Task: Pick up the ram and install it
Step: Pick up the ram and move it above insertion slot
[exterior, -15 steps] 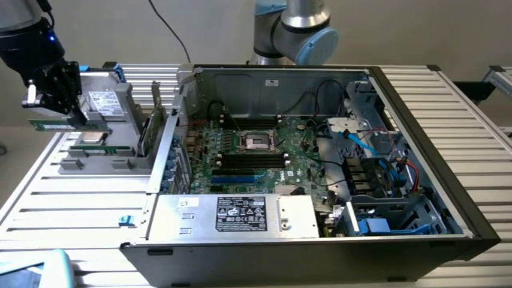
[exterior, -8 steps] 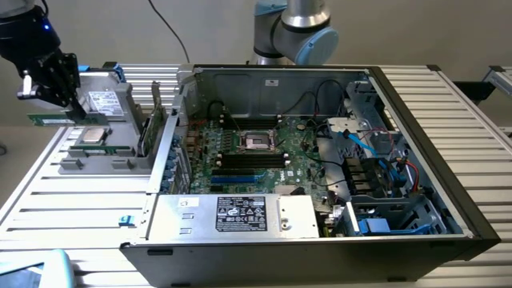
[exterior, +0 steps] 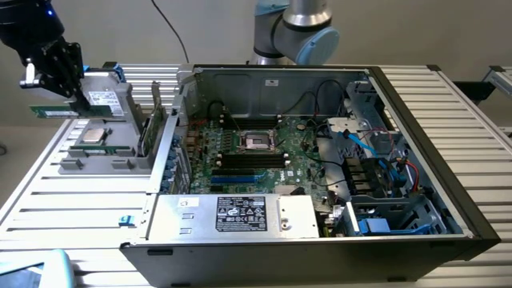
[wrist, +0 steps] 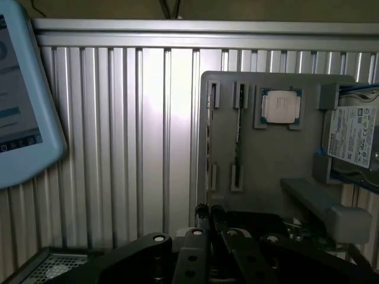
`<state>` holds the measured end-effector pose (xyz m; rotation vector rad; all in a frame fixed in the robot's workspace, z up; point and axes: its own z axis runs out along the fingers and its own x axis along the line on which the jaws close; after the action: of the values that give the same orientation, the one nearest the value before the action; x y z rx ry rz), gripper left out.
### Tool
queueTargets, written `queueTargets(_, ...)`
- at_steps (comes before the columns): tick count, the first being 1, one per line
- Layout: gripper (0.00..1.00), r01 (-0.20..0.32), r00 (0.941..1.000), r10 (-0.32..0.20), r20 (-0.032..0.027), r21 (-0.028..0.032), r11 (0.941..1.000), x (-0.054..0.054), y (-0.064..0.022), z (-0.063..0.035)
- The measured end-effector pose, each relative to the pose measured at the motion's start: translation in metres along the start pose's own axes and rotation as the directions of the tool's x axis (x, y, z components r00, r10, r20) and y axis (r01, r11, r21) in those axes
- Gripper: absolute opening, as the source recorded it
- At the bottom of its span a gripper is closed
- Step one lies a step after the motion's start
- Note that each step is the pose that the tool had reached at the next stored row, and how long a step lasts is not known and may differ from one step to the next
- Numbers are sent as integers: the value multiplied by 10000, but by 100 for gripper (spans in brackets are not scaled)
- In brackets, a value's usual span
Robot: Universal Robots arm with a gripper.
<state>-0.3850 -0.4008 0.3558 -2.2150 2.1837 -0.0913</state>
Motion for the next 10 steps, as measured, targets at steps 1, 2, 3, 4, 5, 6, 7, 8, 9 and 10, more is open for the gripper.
queueTargets(1, 14, 0, 10000, 0, 4, -1, 10000, 4, -31, -23)
queueTargets(2, 14, 0, 10000, 0, 8, 1, 10000, 7, -62, -46)
queueTargets(3, 14, -1, 10000, 1, 13, -1, 10000, 11, -94, -71)
queueTargets(4, 14, -1, 10000, 1, 23, 0, 10000, 15, -125, -98)
queueTargets(5, 14, -2, 10000, 2, 35, 1, 10000, 19, -155, -125)
queueTargets(6, 14, -2, 10000, 2, 46, 1, 10000, 22, -184, -151)
queueTargets(7, 14, -2, 10000, 2, 51, 3, 10000, 26, -222, -179)
queueTargets(8, 14, -2, 10000, 2, 52, 1, 10000, 30, -256, -205)
queueTargets(9, 14, -3, 10000, 3, 53, 2, 10000, 34, -294, -232)
queueTargets(10, 14, -3, 10000, 3, 52, 0, 10000, 38, -333, -260)
